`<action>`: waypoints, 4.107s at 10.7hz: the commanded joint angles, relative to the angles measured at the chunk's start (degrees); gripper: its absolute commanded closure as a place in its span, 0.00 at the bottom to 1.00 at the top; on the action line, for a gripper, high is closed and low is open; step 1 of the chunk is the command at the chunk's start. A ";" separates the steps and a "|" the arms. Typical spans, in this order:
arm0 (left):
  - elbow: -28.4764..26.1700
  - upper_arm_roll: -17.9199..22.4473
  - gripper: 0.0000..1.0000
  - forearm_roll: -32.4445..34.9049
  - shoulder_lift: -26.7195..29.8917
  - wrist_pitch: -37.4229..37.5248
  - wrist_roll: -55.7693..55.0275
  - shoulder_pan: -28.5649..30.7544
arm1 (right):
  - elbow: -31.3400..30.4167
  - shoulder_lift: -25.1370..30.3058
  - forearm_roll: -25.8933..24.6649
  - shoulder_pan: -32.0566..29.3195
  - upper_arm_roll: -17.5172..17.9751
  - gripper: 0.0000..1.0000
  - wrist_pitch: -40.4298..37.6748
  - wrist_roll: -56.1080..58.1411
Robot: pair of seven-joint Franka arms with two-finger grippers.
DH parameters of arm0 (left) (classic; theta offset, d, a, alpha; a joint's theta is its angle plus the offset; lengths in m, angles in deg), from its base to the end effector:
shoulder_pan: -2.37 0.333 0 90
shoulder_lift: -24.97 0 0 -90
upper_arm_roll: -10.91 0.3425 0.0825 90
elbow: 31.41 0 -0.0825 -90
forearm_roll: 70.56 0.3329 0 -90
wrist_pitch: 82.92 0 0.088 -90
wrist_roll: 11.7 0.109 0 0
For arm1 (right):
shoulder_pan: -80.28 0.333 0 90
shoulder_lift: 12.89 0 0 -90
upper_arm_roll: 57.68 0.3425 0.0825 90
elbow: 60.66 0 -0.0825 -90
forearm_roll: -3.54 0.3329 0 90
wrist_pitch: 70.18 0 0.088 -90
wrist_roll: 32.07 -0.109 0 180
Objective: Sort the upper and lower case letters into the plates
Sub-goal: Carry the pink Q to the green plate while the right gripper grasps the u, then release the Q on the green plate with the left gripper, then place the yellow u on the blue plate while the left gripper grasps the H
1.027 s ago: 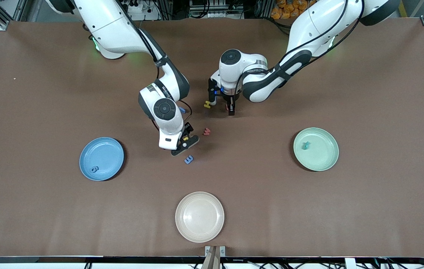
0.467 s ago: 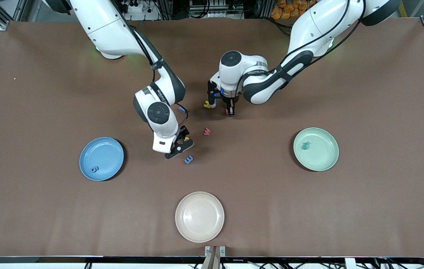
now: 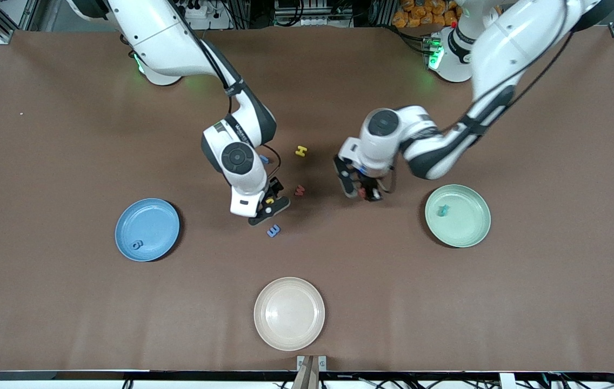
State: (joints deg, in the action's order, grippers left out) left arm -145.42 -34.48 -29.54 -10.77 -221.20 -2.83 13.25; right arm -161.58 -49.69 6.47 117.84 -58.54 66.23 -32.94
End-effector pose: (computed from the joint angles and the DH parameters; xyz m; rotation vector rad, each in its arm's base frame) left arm 0.5075 -0.2950 0.2864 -2.5725 1.7415 -0.1238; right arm 0.5134 0.3850 0.2561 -2.9888 -0.9095 0.0465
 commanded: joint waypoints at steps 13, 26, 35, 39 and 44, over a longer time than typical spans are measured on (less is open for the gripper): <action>13.19 15.60 0.00 -14.74 3.83 12.86 5.46 8.19 | 0.81 -3.28 0.05 1.12 -0.29 0.94 2.55 0.26; 13.73 19.03 0.00 -36.45 10.43 20.33 -20.26 -19.37 | 3.27 5.16 -0.30 -23.02 -0.73 0.93 -14.31 20.89; 13.38 19.47 0.00 -27.24 -0.19 10.49 -61.99 -47.42 | 3.53 4.45 -0.30 -27.19 -0.55 0.00 -14.41 26.71; 13.38 19.73 0.02 -19.58 -5.21 1.62 -68.37 -48.41 | 3.53 4.19 -0.30 -26.40 -0.55 0.00 -13.09 26.54; 10.92 19.82 0.12 -13.96 -5.74 0.20 -67.66 -47.80 | 3.53 4.02 -0.39 -25.44 -0.55 0.00 -13.09 26.54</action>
State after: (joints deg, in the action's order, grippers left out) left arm -133.35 -14.63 -46.46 -16.58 -220.12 -69.44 -34.94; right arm -157.92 -45.73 6.50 91.77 -59.20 52.89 -5.73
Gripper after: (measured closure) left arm 0.093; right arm 0.000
